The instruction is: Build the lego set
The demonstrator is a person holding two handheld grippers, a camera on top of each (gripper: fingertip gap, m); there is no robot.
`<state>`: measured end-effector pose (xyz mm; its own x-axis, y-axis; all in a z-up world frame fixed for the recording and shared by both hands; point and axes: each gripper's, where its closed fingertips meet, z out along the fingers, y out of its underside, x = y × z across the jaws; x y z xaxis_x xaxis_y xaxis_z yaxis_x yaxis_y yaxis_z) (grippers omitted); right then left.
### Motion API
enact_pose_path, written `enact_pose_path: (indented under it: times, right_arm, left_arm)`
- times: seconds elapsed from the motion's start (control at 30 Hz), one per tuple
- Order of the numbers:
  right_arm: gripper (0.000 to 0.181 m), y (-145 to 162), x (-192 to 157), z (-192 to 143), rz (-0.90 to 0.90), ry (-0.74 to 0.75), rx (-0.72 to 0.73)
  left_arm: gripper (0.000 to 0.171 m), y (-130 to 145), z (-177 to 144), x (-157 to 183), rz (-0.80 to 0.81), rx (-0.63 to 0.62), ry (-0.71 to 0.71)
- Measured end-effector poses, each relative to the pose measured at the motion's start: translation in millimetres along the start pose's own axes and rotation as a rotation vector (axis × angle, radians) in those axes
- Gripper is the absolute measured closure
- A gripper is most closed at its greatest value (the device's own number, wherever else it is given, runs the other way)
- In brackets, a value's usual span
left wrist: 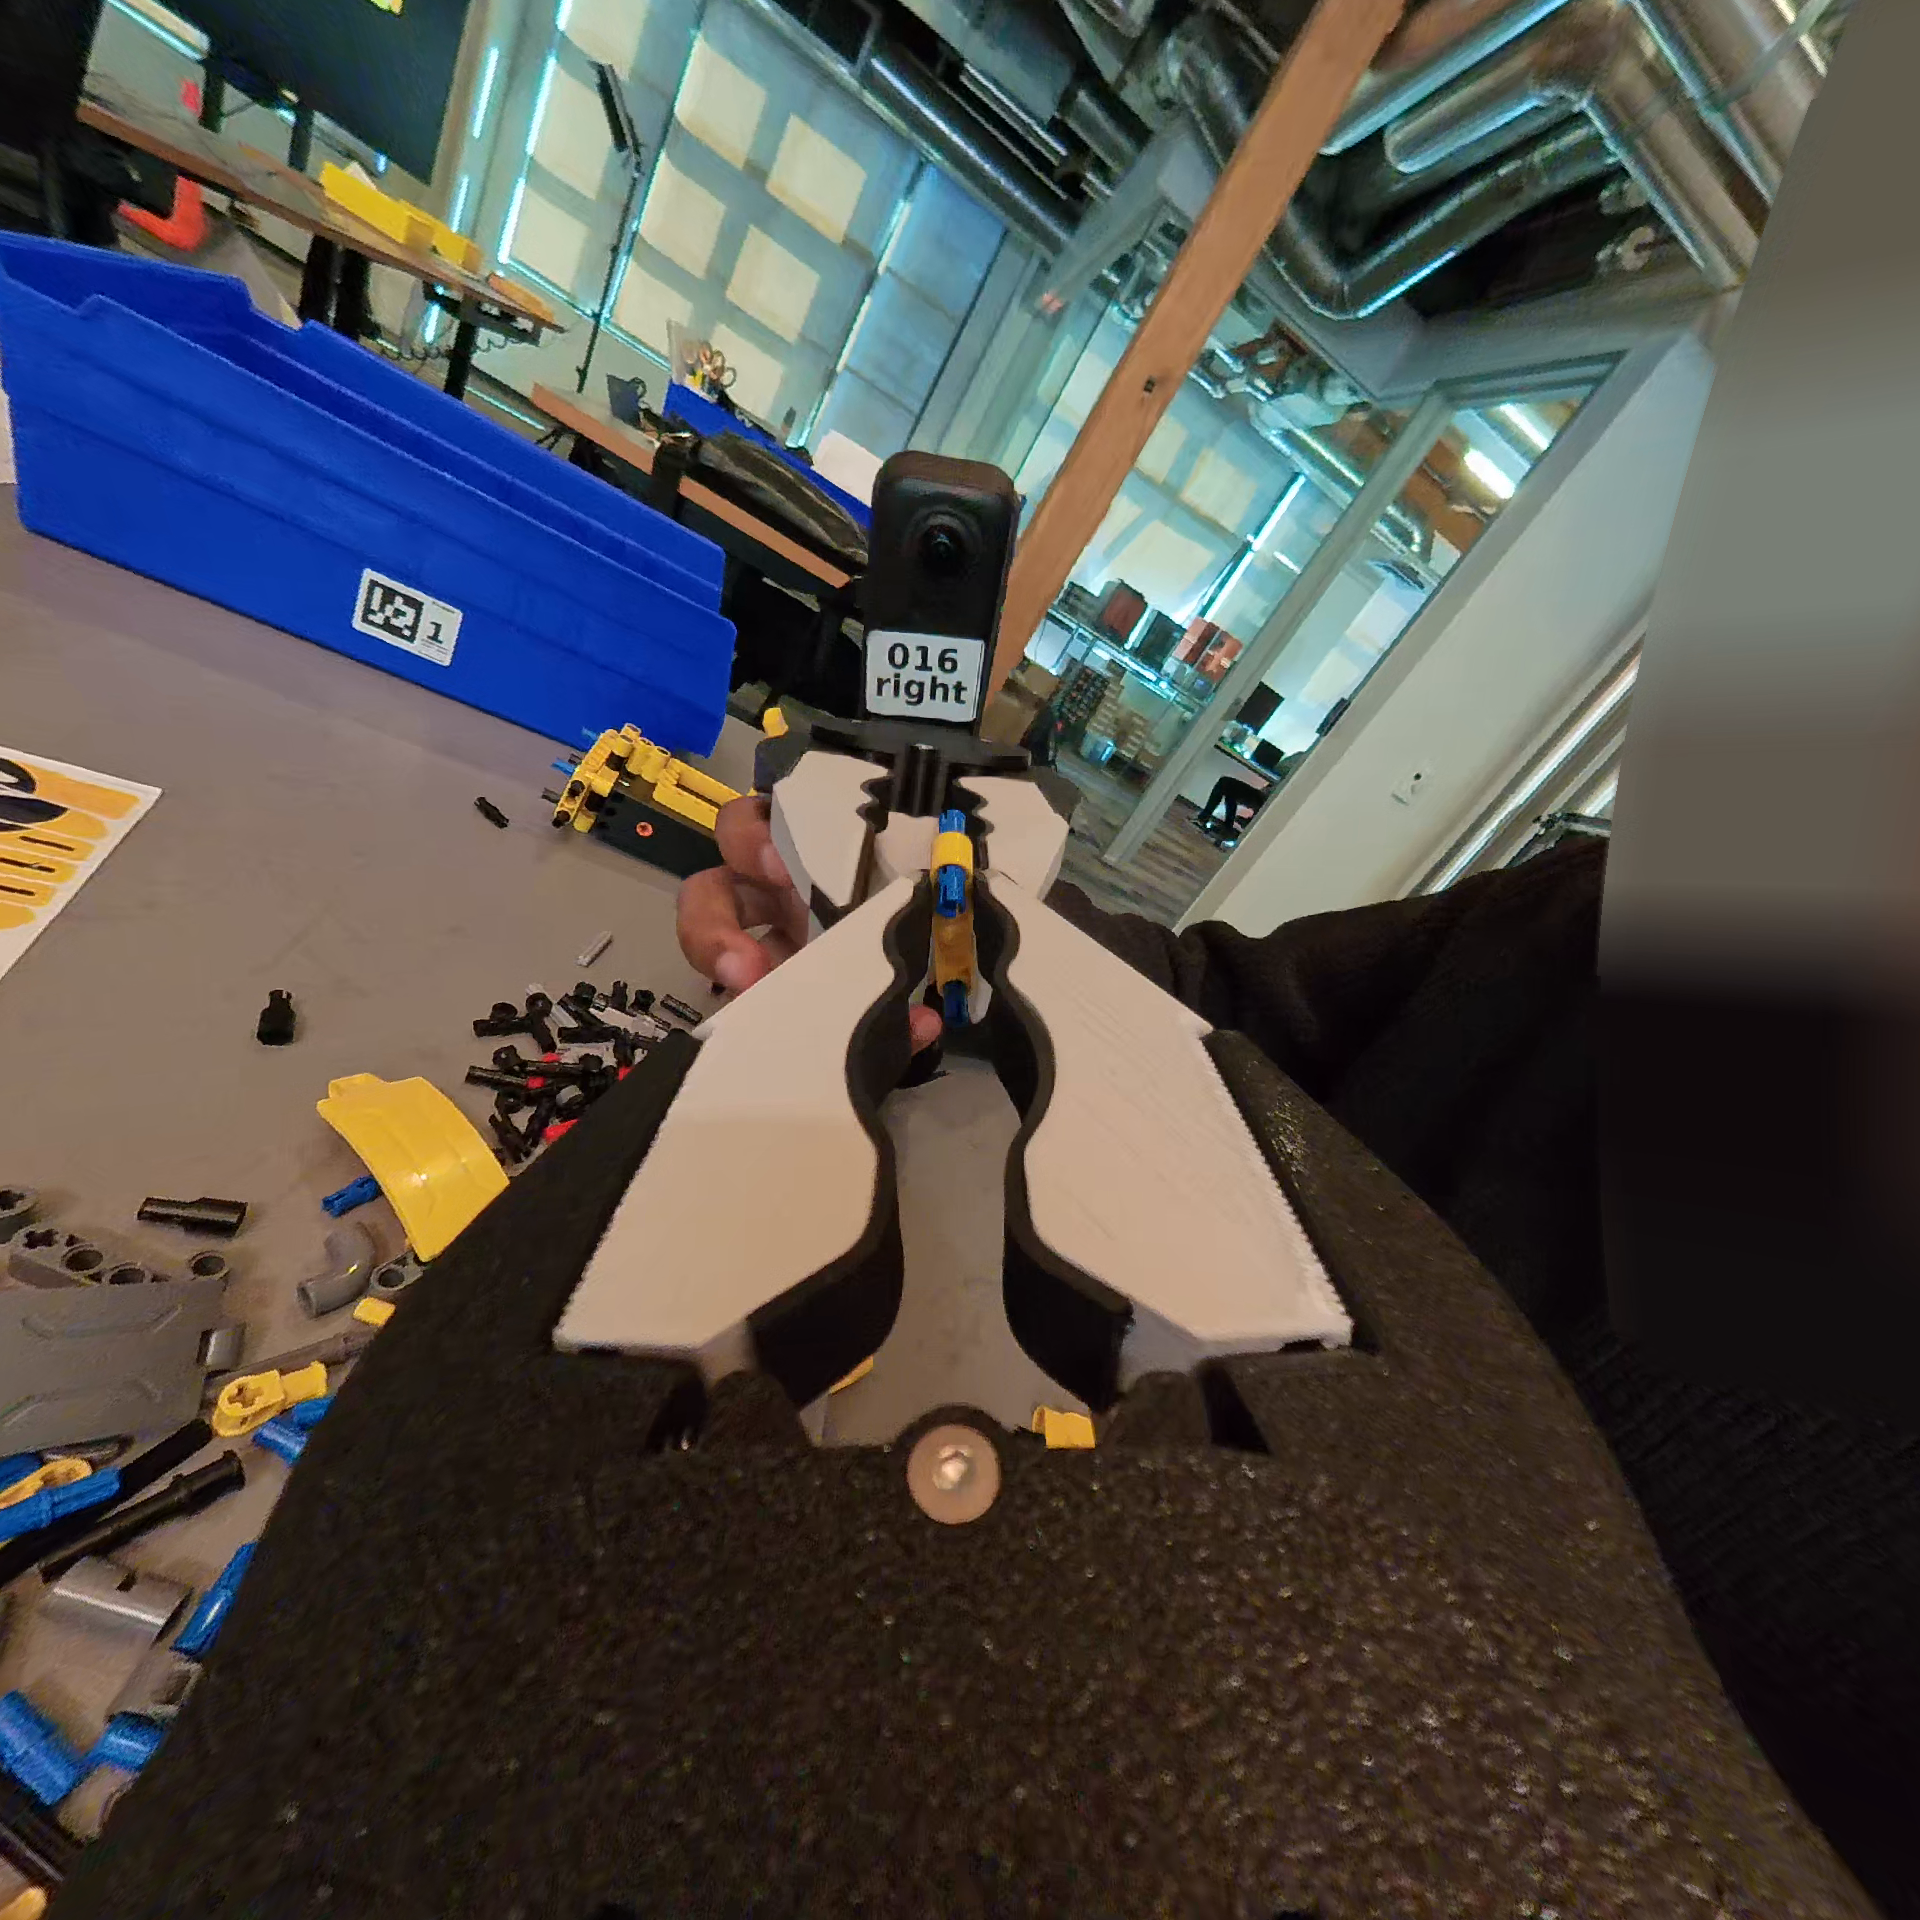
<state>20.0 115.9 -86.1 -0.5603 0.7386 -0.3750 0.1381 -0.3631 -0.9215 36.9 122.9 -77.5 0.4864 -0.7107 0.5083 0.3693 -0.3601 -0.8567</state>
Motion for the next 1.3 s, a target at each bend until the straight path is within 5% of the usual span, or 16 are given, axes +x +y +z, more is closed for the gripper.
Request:
enact_pose_path:
  times: [0.43,0.73,0.83,0.97,1.2,1.3]
  right_arm:
    - [0.168,-2,3,1,0.174,-0.111,-0.077]
    - [0.174,-15,12,-9,0.038,0.051,-0.080]
    - [0.174,-6,29,-14,-0.102,0.241,-0.232]
    - [0.174,12,7,-15,-0.199,0.353,-0.508]
    - [0.173,134,-54,-11,-0.168,0.335,-1.024]
    - [0.174,152,-60,-13,-0.263,0.330,-1.138]
  left_arm:
    - [0.164,-5,-3,-6,0.037,0.040,-0.036]
    - [0.158,-42,-30,-23,0.029,0.267,-0.154]
    - [0.158,-44,-39,-38,0.027,0.299,-0.212]
    - [0.159,-40,-40,-51,0.035,0.274,-0.278]
    - [0.159,-38,-33,-43,0.096,0.249,-0.289]
    - [0.159,-37,-31,-43,0.091,0.246,-0.286]
